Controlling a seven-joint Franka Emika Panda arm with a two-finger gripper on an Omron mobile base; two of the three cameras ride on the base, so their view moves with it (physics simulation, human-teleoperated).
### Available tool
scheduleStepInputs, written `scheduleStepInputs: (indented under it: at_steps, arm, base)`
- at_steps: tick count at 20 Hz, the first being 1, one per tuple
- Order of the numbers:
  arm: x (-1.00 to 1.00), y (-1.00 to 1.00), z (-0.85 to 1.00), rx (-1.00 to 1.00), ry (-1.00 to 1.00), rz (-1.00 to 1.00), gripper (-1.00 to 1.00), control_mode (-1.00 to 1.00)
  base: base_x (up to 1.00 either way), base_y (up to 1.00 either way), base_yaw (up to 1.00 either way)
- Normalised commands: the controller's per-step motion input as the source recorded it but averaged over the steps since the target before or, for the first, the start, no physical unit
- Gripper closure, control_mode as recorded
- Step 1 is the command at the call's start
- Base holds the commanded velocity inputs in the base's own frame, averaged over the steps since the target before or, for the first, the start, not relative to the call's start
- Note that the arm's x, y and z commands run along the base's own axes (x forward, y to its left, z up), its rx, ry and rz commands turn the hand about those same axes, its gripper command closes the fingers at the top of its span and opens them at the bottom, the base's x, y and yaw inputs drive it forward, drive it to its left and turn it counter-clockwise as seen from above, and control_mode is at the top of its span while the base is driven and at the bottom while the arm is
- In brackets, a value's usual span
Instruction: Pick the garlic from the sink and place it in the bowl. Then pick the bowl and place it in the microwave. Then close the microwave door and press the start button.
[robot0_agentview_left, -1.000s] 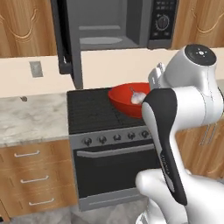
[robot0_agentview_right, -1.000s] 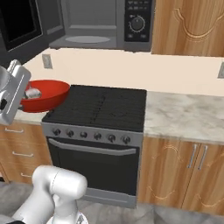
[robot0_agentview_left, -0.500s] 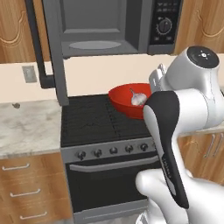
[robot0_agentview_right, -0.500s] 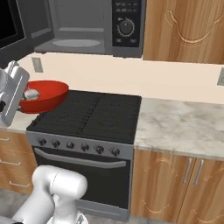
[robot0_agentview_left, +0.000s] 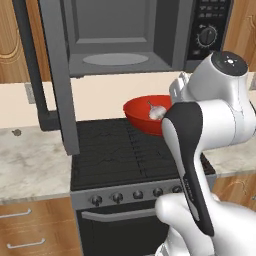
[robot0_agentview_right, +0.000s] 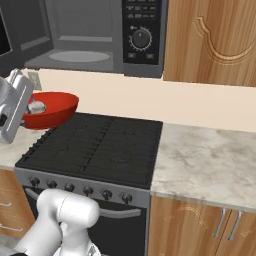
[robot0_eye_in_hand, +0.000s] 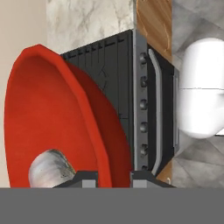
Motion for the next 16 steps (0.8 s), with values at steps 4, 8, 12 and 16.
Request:
scheduleStepInputs:
  at_steps: [4, 8, 12, 16]
  arm:
    - [0.00, 0.00, 0.00, 0.00, 0.00, 0.00, 1.00, 1.00]
    - [0.00, 0.00, 0.00, 0.00, 0.00, 0.00, 1.00, 1.00]
    - [0.00, 0.03, 0.49, 0.00, -0.14, 0.02, 1.00, -1.00]
    - [0.31, 0.00, 0.91, 0.00, -0.08, 0.00, 1.00, -1.00]
  base:
    - [0.07, 0.09, 0.00]
    - [-0.04, 0.24, 0.00]
    - [0.00, 0.00, 0.00]
    - [0.00, 0.00, 0.00]
